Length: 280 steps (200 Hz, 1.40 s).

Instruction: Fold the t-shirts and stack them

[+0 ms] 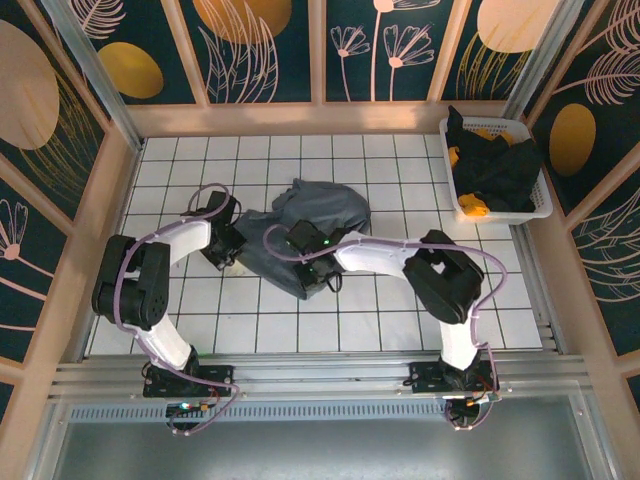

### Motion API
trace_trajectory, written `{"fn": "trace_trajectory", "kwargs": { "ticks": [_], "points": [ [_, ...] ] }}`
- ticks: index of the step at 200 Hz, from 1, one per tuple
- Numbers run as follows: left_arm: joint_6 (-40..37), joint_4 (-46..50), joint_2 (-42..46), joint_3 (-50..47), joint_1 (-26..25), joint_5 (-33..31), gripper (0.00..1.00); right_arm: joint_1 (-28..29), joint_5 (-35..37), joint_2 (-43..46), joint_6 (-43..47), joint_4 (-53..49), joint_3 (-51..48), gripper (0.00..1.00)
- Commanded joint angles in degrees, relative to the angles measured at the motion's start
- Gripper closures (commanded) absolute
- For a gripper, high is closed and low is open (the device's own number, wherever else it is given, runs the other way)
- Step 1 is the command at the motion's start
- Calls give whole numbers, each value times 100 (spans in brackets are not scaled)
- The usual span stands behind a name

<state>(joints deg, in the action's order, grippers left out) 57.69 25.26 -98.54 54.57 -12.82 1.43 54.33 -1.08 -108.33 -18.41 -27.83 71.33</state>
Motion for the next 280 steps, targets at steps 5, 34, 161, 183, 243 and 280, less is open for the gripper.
{"fn": "trace_trajectory", "kwargs": {
  "ticks": [5,34,161,183,243,280],
  "points": [
    [-29,-829,-158,57,-61,43,100,-461,116,951,-415,208,-167,100],
    [-56,-774,356,351,25,-74,100,-1082,-218,1758,-602,522,-157,100],
    [5,-760,1462,3819,262,-561,100,-3291,-649,2522,-1574,2165,1783,100],
    [-3,-1110,1791,4007,262,-582,100,-3283,-461,2880,-1812,2694,1701,100],
    [746,-1950,1987,3857,254,730,100,-3375,17,3426,-1752,2932,1547,100],
    [1005,-2361,1727,3586,177,1575,100,-3746,-282,3054,-1689,2982,1890,100]
  ]
}}
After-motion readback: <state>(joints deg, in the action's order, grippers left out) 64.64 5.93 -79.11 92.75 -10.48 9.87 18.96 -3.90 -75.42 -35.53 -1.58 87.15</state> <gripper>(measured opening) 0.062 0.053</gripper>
